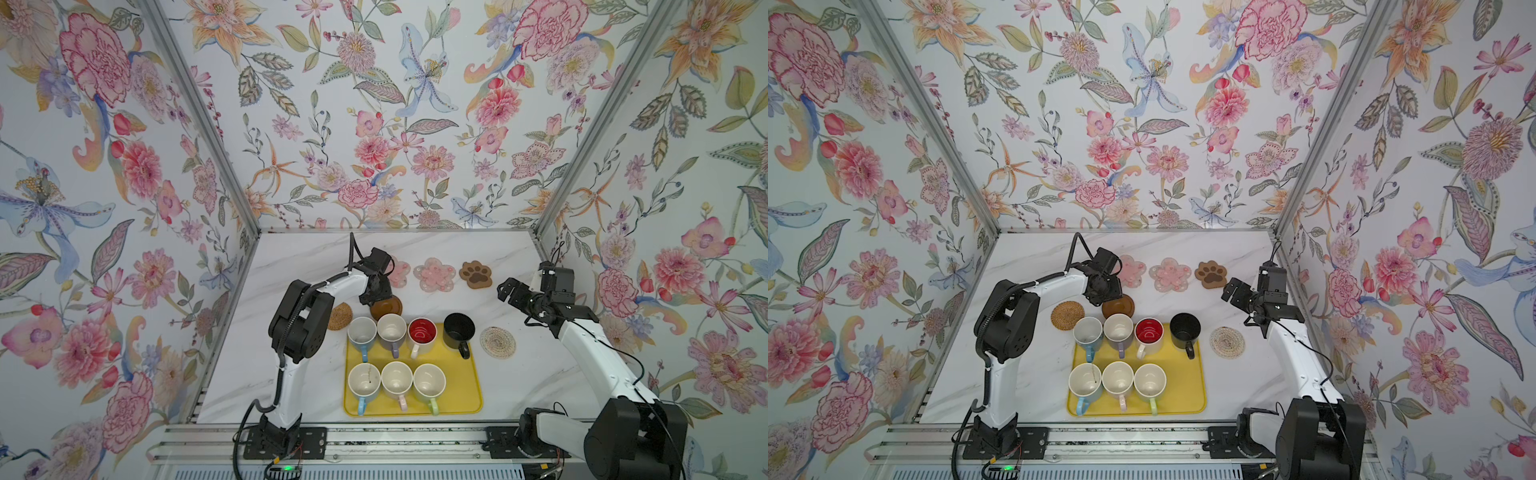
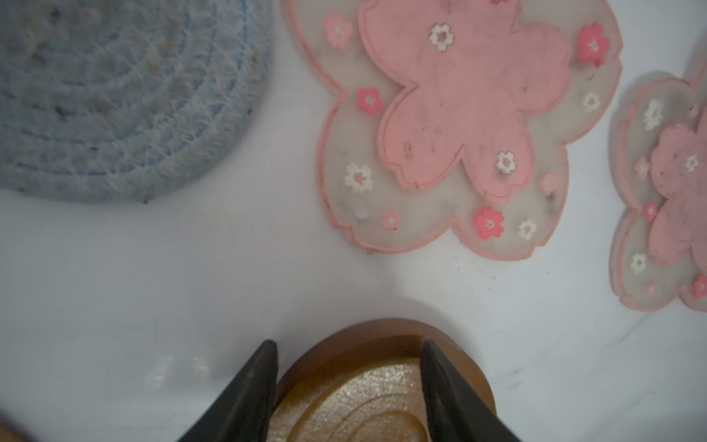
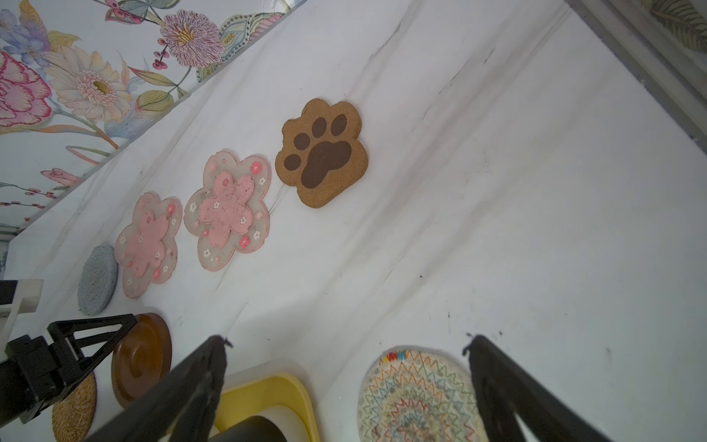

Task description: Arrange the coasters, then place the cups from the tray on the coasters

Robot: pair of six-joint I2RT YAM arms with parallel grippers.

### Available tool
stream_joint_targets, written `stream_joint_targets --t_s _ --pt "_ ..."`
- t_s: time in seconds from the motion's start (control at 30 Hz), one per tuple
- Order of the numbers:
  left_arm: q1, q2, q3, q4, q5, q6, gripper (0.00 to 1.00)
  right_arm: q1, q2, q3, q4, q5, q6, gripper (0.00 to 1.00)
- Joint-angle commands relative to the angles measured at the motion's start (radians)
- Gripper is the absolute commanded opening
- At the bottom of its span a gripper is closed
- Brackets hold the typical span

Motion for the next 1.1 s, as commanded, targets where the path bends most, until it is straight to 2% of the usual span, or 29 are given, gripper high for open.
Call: stream_joint_targets --t_s 0.0,0.33,0.63,0.87,1.07 --pt "-0.018 0.038 0.020 -0.006 0.041 -0.023 0.61 -0.004 -0.020 -0.014 0.007 -0.012 -0.005 0.99" --pt "-0.024 0.048 0.047 0.015 0.058 -0.033 0.61 -0.006 -0.022 -0.018 0.010 -0.015 -0.002 0.99" --pt "-0.011 -0.023 0.118 -0.004 -0.003 0.015 0.62 -0.007 -0.026 -0.014 0.011 -0.018 0.000 0.99" --pt "0.044 -0.205 0.095 -0.066 -0.116 0.077 0.64 -0.007 -0.048 -0.024 0.011 -0.029 0.006 0.99" --pt "0.116 -0.426 -0.101 -0.128 -0.222 0.136 0.66 -0.007 -0.077 -0.036 0.003 -0.029 0.011 0.99"
